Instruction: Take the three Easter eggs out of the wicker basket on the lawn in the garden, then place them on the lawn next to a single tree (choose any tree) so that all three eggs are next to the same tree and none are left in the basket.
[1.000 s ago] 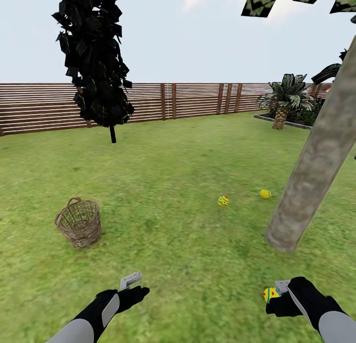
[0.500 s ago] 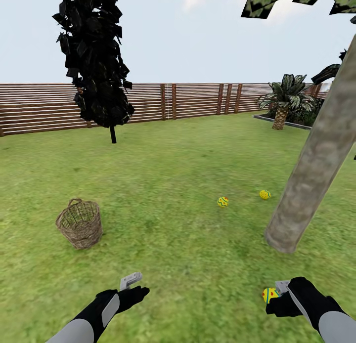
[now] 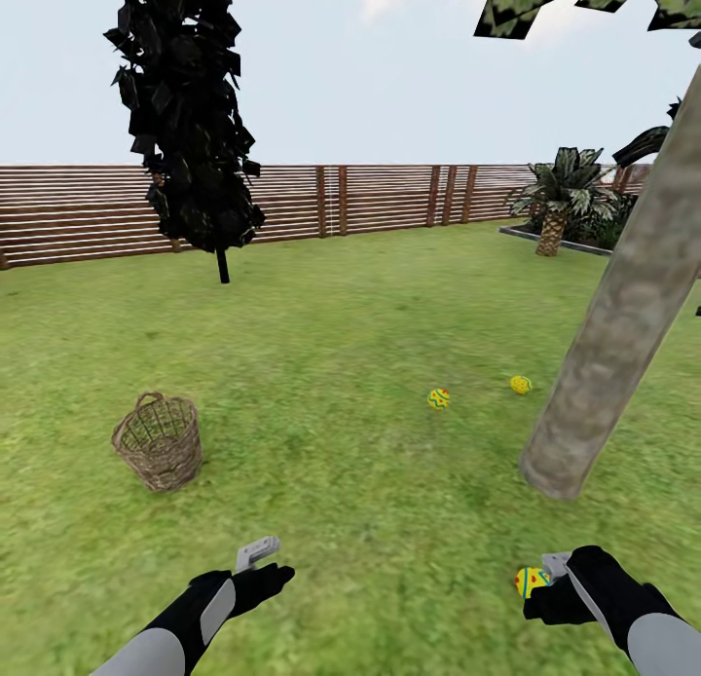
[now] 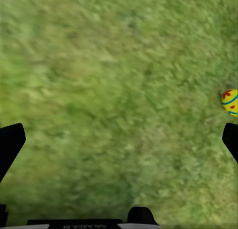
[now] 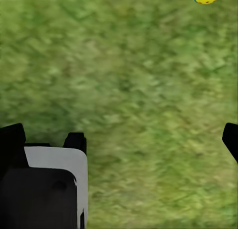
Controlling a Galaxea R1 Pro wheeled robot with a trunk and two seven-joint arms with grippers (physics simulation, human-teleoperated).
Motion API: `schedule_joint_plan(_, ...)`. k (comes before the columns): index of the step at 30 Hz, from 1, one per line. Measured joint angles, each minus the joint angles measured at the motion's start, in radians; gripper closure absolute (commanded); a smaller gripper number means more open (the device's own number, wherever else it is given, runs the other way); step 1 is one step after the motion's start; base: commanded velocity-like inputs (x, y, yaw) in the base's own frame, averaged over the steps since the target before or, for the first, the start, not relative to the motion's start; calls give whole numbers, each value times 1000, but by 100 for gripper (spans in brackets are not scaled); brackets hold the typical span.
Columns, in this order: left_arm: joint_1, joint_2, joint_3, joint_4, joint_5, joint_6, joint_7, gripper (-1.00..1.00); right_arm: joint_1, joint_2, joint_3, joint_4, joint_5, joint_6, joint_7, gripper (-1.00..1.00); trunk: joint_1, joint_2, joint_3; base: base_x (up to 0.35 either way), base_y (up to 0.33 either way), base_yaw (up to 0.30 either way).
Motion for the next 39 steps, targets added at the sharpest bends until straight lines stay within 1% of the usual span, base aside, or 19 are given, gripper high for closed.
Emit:
schedule_joint_plan(18, 1, 0, 0, 0, 1, 0, 2, -100, 0, 0, -1, 0, 0, 0, -1, -100, -69, 126, 62, 0, 0, 0)
schedule_joint_plan(26, 0, 0, 0, 0, 0, 0, 0, -100, 0, -13, 0, 0, 0, 0, -1, -100, -100, 183, 87, 0, 0, 0)
schedule_joint_plan(33, 0, 0, 0, 0, 0, 0, 0, -100, 0, -15, 0, 0, -1, 0, 1, -100, -127, 232, 109, 0, 0, 0)
schedule_joint_plan(39, 1, 0, 0, 0, 2, 0, 0, -100, 0, -15, 0, 0, -1, -1, 0, -100, -127, 232, 110, 0, 0, 0)
